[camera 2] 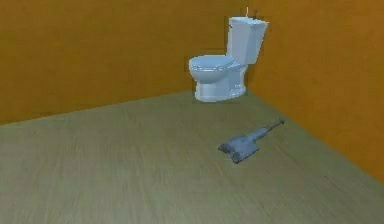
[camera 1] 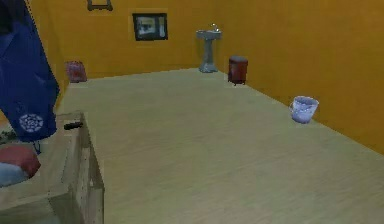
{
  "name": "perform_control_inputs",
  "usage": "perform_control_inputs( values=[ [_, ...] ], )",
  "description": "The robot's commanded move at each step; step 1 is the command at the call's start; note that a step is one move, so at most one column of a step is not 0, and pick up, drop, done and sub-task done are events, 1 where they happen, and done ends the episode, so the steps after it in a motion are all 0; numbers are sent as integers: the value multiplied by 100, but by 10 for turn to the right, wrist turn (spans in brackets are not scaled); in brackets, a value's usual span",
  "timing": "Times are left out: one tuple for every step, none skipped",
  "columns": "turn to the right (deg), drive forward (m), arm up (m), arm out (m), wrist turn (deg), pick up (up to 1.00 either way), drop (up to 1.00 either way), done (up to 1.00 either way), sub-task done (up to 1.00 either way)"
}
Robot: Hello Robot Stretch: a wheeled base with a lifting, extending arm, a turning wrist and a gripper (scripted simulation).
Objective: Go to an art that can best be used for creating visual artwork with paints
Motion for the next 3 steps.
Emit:
perform_control_inputs(
  values=[
    [60, 0, 0, 0, 0, 0, 0, 0, 0],
    [0, 65, 0, 0, 0, 0, 0, 0, 0],
    [-270, 0, 0, 0, 0, 0, 0, 0, 0]
  ],
)
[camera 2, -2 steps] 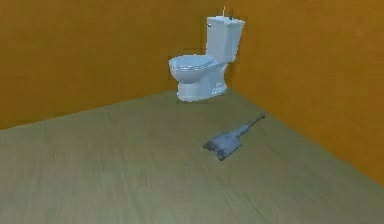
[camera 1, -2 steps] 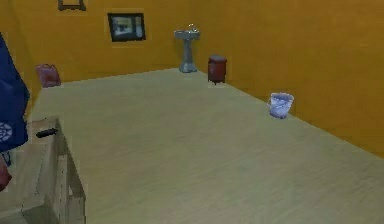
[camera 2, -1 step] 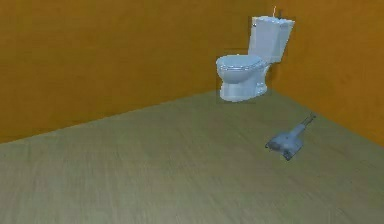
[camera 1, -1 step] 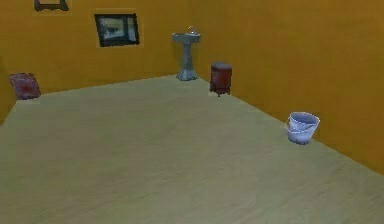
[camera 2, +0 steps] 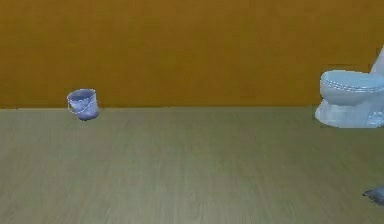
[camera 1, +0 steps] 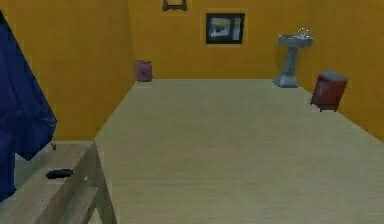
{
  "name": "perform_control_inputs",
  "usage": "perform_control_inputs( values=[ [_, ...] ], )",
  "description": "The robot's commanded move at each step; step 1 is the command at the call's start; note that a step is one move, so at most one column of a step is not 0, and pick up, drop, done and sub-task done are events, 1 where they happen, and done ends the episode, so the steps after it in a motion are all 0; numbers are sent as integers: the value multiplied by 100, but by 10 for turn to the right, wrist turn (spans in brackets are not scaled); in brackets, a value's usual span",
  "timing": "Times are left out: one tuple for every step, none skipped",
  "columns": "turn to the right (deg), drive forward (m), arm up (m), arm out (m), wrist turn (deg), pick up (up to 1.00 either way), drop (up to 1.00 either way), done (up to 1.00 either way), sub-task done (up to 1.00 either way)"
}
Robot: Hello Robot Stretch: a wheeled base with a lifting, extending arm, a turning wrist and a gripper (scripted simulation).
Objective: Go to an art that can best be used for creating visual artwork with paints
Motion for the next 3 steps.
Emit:
perform_control_inputs(
  values=[
    [0, 100, 0, 0, 0, 0, 0, 0, 0],
    [0, 15, 0, 0, 0, 0, 0, 0, 0],
    [-30, 0, 0, 0, 0, 0, 0, 0, 0]
  ],
)
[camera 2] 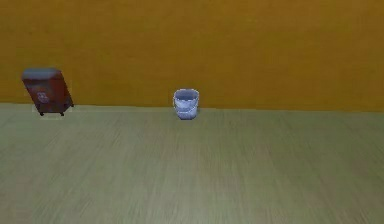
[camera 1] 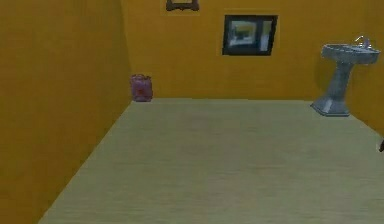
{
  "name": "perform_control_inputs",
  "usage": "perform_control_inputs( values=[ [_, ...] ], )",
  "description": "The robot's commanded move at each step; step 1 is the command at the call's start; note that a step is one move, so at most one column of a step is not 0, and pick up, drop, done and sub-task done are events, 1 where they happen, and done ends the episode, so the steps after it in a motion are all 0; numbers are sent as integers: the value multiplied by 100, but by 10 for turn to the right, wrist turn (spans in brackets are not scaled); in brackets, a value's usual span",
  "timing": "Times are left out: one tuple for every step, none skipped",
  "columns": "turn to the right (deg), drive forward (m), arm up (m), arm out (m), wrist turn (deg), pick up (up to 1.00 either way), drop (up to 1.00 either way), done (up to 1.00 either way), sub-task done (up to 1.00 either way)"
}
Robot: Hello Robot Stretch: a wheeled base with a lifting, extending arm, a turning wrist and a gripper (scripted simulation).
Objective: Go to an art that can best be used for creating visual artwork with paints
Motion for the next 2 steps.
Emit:
perform_control_inputs(
  values=[
    [0, 100, 0, 0, 0, 0, 0, 0, 0],
    [0, 100, 0, 0, 0, 0, 0, 0, 0]
  ],
)
